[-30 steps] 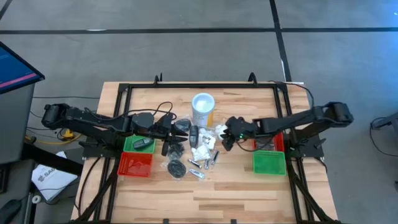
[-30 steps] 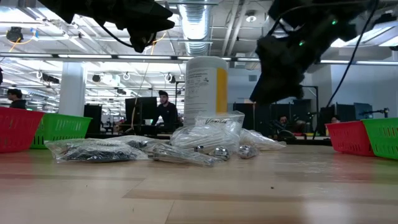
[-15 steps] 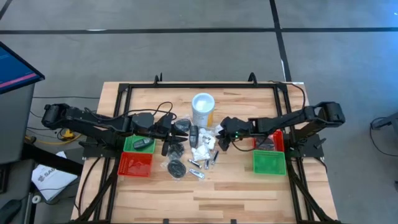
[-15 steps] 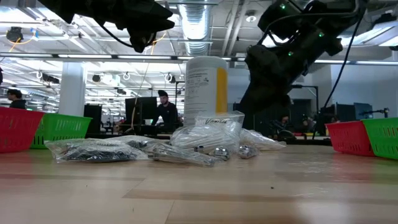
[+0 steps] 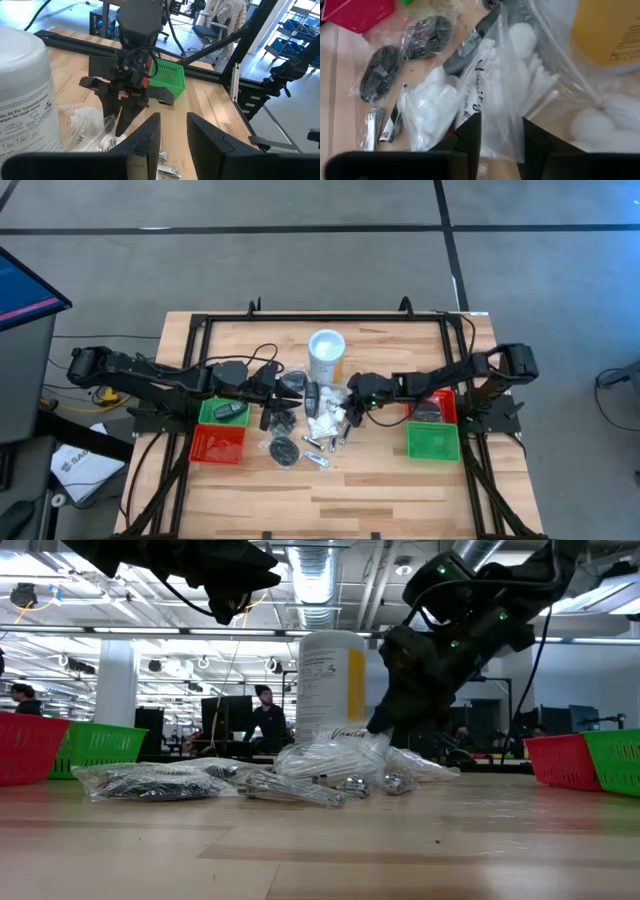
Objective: Pick & Place Travel size toiletries
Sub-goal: Put the cotton pack into the left red bin
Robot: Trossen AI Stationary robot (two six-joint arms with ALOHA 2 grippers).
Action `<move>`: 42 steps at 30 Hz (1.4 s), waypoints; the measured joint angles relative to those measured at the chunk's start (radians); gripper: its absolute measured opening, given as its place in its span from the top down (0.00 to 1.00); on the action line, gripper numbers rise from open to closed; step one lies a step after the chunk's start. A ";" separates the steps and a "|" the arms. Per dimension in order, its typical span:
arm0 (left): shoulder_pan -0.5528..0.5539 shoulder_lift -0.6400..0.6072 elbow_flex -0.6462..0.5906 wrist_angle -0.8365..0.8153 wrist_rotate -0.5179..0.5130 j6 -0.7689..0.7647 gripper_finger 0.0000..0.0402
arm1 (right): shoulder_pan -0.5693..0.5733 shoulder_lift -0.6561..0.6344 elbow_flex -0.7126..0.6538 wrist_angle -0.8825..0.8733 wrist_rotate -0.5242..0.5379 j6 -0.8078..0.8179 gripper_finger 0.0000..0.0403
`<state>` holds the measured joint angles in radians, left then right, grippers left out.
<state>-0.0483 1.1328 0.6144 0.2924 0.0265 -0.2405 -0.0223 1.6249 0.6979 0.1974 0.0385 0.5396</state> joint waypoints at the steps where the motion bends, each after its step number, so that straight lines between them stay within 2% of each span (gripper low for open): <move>1: 0.000 0.000 0.000 0.000 0.000 0.000 0.78 | -0.003 0.000 0.000 -0.004 -0.010 0.000 0.81; 5: 0.000 0.000 0.000 0.000 0.000 0.000 0.78 | -0.009 -0.010 0.000 -0.008 -0.017 -0.011 0.95; 7: 0.000 0.000 0.000 0.001 0.000 0.000 0.78 | -0.009 -0.009 0.000 -0.011 -0.021 -0.020 0.98; 15: 0.000 0.000 0.000 0.001 0.000 0.000 0.78 | -0.008 -0.009 0.004 -0.011 -0.051 -0.025 1.00; 22: 0.000 0.000 0.000 0.001 0.000 0.000 0.78 | -0.008 -0.011 0.064 -0.031 -0.111 -0.079 1.00; 27: 0.000 0.000 0.000 0.001 0.000 0.000 0.78 | -0.008 -0.069 0.119 -0.156 -0.112 -0.147 1.00; 36: 0.002 0.000 0.000 0.011 0.000 0.000 0.78 | -0.006 -0.220 0.199 -0.289 -0.109 -0.252 1.00; 42: 0.003 0.000 0.000 0.024 -0.029 0.001 0.78 | -0.004 -0.274 0.262 -0.370 -0.108 -0.315 1.00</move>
<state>-0.0448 1.1328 0.6144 0.3166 -0.0023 -0.2399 -0.0265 1.3509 0.9600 -0.1724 -0.0696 0.2248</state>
